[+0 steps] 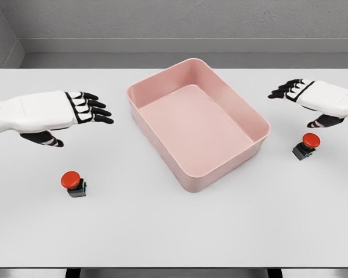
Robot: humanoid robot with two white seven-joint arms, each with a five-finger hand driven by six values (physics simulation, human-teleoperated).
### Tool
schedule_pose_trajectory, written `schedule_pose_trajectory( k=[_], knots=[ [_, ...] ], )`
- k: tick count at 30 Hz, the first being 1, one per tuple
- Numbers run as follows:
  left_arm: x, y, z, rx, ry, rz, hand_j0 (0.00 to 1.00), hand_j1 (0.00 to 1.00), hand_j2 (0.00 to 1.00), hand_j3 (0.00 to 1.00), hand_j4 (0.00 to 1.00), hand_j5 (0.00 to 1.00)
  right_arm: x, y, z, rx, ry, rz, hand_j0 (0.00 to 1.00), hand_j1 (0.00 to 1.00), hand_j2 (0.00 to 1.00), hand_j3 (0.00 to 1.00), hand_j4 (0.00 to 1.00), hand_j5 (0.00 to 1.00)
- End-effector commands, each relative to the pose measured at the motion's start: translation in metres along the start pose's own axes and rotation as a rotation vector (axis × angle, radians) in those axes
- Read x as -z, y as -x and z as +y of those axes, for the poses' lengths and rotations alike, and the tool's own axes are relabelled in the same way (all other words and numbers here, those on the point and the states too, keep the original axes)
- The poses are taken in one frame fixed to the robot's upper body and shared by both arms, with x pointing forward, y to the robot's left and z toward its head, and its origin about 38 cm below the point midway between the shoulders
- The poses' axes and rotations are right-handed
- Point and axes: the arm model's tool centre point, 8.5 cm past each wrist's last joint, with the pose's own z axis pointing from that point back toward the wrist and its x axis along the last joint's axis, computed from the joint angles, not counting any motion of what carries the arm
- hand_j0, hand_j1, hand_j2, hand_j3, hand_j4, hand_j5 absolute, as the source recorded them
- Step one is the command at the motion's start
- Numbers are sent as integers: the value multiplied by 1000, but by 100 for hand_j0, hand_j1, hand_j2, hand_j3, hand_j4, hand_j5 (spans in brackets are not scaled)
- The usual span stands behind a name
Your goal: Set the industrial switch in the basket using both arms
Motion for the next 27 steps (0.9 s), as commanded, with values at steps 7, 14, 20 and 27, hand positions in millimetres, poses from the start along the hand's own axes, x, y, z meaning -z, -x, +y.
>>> schedule_pose_trajectory(
  k=[7,14,20,27],
  knots=[
    [-9,-1,-16,-13,96,10,100,100,100,100,100,100,-37,26,-1,-7,-31,100,100,100,100,100,100,100],
    [-9,-6,-55,13,248,9,100,100,100,100,100,100,-48,26,22,-10,-111,115,100,100,100,100,100,100],
    [-21,-3,-56,14,267,35,100,100,100,100,100,100,-44,19,38,10,-139,96,100,100,100,100,100,100],
    [-1,-15,-76,7,302,-23,100,100,100,100,100,100,-34,9,56,36,-163,63,100,100,100,100,100,100]
  ],
)
